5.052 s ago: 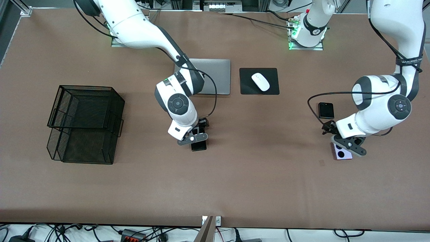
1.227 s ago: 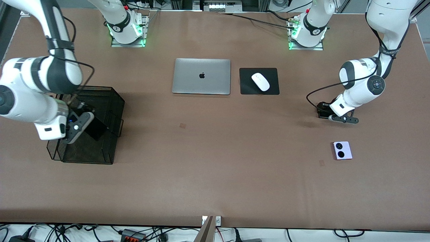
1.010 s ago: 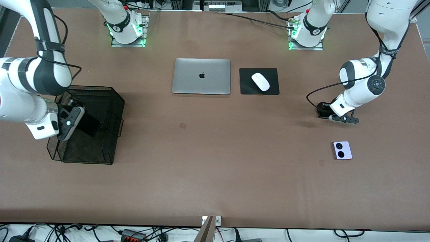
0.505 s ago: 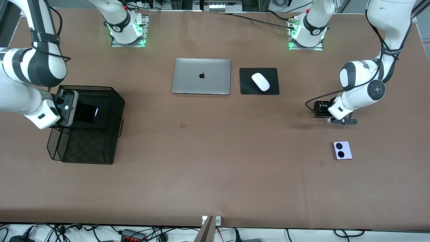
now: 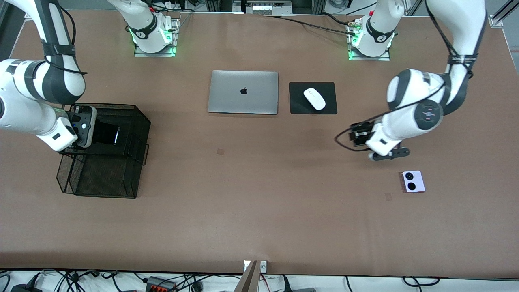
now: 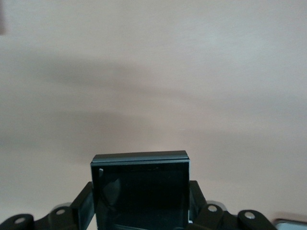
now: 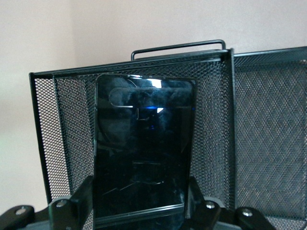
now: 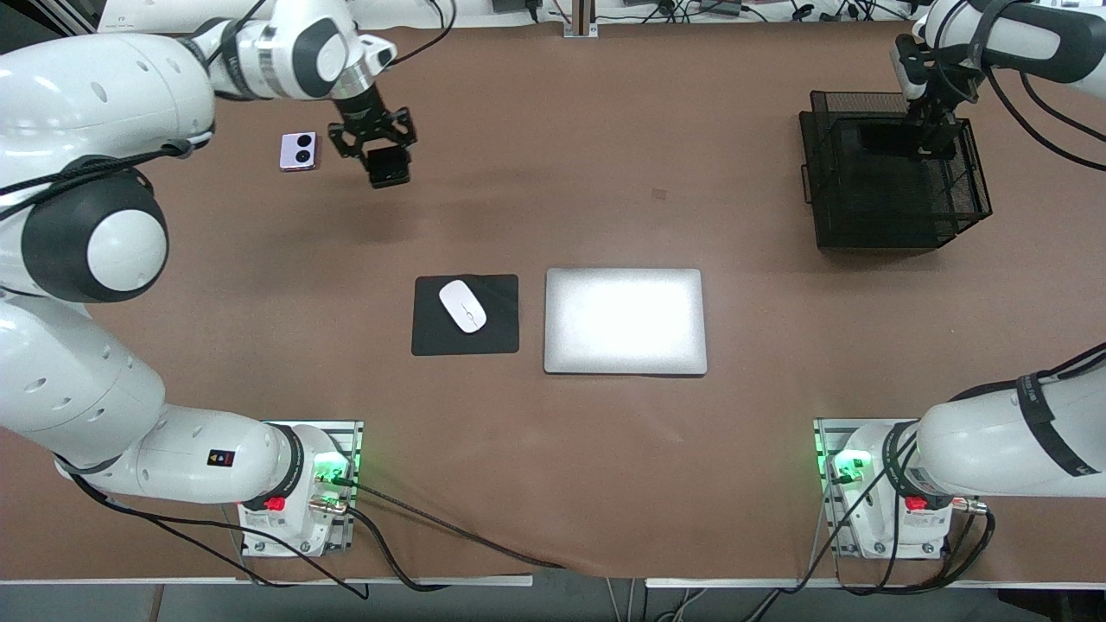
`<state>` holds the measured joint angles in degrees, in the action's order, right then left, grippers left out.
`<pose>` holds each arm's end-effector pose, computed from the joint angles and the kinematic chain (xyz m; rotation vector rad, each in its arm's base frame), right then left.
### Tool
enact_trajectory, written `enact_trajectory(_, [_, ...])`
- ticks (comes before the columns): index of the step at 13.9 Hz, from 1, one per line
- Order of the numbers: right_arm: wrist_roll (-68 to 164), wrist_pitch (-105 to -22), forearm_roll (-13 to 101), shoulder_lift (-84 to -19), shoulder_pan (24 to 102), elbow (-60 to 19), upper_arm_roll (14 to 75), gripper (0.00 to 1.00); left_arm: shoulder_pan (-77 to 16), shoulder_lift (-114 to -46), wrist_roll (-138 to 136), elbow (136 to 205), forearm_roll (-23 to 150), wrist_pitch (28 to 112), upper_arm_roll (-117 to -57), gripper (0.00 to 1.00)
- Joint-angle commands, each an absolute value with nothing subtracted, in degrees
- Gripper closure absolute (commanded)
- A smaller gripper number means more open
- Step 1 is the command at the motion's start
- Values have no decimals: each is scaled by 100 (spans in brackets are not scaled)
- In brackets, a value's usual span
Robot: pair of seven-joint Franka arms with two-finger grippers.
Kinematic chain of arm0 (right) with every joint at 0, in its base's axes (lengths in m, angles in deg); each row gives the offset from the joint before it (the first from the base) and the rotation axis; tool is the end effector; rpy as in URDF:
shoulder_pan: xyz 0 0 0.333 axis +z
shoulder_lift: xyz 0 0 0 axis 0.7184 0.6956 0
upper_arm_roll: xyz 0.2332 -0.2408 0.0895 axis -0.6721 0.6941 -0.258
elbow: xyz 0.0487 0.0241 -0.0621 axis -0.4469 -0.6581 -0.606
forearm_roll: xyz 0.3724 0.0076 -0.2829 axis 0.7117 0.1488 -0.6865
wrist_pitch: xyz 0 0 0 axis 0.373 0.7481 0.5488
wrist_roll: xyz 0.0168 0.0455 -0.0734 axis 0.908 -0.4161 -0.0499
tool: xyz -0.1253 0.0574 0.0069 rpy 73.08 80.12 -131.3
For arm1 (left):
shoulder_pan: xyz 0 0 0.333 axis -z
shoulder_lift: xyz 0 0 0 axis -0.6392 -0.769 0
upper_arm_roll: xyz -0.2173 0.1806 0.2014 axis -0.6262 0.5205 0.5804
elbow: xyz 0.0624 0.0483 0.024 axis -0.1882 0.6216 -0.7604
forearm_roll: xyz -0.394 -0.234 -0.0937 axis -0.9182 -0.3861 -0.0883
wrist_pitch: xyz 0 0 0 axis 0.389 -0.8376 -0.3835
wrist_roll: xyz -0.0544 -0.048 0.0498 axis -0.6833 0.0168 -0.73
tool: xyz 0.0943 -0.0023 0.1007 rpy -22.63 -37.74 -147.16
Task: Place phones with both arms
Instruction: 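Lower the black phone into the mesh basket with the right gripper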
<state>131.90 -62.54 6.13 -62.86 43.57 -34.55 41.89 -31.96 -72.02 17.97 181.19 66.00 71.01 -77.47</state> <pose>0.6344 -0.0616 0.3038 -2.2329 -2.0236 0.2313 0.6339 -0.1916 0.2761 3.0357 0.3487 -0.3171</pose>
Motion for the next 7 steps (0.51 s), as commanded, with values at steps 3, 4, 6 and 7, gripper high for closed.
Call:
enact_trajectory(3, [13184, -6493, 577, -6714, 4223, -3823, 4174, 67, -2560, -7876, 2779, 16822, 6142, 6787, -7721, 39])
enact_trajectory(4, [13000, -6485, 577, -6714, 4214, -3805, 4174, 67, -2402, -8060, 3016, 16524, 6107, 6796, -7721, 39])
enact_trajectory(6, [12343, -6432, 630, -6714, 4179, -3779, 4183, 67, -2024, -8491, 3674, 15918, 6090, 6823, -7721, 39])
enact_trajectory(7, [11782, -6406, 656, -6714, 4118, -3761, 4183, 67, -1796, -8736, 3965, 15619, 6072, 6831, -7721, 39])
